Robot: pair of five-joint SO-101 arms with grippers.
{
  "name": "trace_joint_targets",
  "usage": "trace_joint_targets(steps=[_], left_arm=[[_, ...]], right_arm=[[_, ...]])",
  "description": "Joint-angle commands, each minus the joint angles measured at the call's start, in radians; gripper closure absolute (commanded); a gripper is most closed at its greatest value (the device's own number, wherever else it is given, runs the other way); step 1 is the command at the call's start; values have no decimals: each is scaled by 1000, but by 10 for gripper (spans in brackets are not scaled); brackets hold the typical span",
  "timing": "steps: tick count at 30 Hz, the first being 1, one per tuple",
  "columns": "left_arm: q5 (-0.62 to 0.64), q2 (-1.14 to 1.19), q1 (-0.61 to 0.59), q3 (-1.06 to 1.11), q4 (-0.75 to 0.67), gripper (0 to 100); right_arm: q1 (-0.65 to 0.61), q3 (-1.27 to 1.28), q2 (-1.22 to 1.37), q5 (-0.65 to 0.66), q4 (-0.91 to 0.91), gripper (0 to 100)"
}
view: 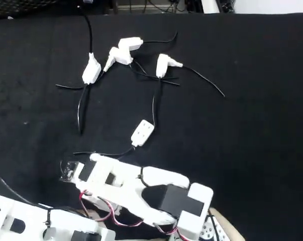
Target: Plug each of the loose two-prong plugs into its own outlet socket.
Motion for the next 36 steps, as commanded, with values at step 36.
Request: trace_joint_targets(steps=[36], left_arm=[[-94,-6,147,127,-167,804]], right_arm=[[678,-73,-506,256,140,987]])
